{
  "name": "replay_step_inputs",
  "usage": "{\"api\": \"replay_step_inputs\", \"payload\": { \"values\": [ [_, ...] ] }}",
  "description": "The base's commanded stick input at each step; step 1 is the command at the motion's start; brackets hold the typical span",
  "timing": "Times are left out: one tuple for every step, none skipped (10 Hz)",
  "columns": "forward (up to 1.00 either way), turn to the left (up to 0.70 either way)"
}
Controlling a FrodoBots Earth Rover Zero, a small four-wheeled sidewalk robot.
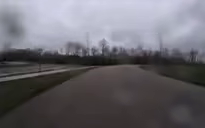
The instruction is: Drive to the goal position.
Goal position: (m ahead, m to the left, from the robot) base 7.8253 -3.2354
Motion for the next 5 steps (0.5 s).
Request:
{"api": "replay_step_inputs", "payload": {
  "values": [
    [0.70,0.00],
    [0.70,0.00],
    [0.70,0.00],
    [0.70,0.00],
    [0.70,0.00]
  ]
}}
